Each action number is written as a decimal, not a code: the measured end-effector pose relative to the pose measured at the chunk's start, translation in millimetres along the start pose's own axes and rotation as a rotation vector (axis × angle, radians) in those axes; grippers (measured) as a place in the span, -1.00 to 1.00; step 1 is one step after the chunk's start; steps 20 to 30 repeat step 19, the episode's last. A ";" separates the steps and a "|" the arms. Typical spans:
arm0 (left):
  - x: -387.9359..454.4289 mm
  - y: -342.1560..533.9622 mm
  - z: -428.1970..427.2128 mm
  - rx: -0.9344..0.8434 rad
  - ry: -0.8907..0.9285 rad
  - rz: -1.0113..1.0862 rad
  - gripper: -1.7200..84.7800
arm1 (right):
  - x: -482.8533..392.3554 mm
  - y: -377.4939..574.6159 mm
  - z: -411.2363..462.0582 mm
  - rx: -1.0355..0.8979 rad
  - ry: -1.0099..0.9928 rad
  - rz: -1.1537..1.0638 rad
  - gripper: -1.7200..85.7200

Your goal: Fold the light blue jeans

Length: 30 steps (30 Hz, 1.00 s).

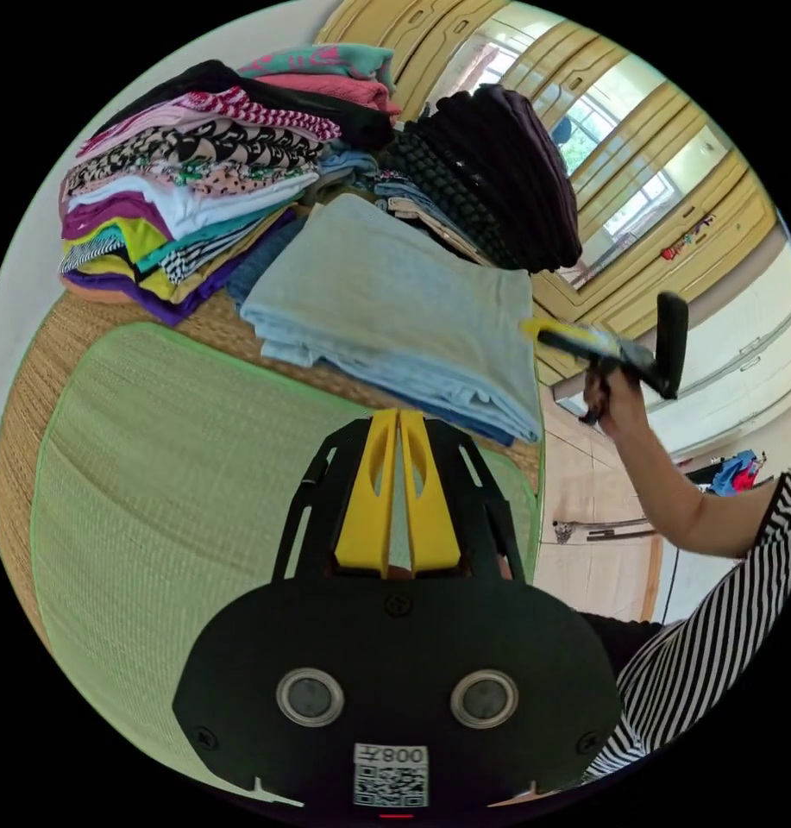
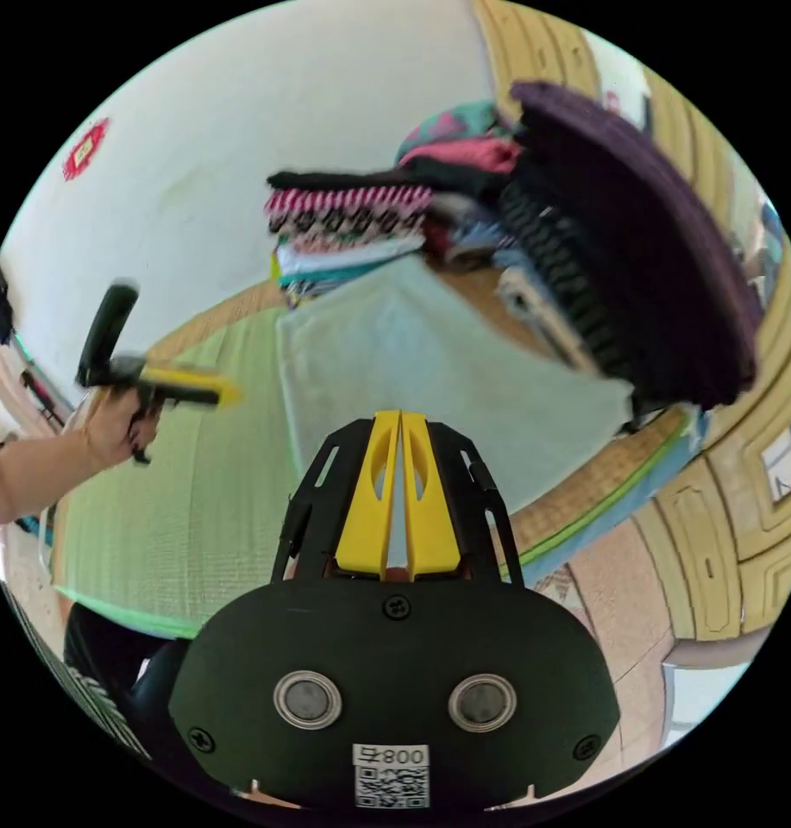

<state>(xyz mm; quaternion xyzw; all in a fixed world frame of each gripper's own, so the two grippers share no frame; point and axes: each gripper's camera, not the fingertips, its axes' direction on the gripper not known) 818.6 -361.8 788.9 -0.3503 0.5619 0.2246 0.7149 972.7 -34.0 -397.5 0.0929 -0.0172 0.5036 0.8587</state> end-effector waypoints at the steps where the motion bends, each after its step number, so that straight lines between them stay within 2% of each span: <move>1: 0.7 23.9 -1.9 -0.020 0.016 -0.023 -0.96 | 10.2 -11.7 -22.5 0.090 0.058 0.020 -0.92; 5: 4.8 108.8 -8.8 -0.077 0.082 -0.145 -0.96 | 38.0 -65.8 -90.1 0.333 0.124 0.034 -0.81; 7: 7.8 141.2 -13.1 -0.088 0.123 -0.201 -0.96 | 42.7 -90.7 -104.3 0.373 0.137 0.026 -0.75; 10: 16.5 188.5 -23.4 -0.089 0.176 -0.265 -0.96 | 40.5 -125.9 -107.2 0.354 0.189 0.014 -0.73; 15: 38.2 251.2 -41.8 -0.115 0.201 -0.278 -0.96 | 36.3 -150.5 -80.0 0.212 0.231 0.036 -0.72; 19: 57.8 306.8 -59.5 -0.124 0.253 -0.282 -0.96 | 36.2 -142.5 -80.4 0.205 0.201 0.087 -0.80; 30: 57.8 306.8 -59.5 -0.124 0.253 -0.282 -0.96 | 36.2 -142.5 -80.4 0.205 0.201 0.087 -0.80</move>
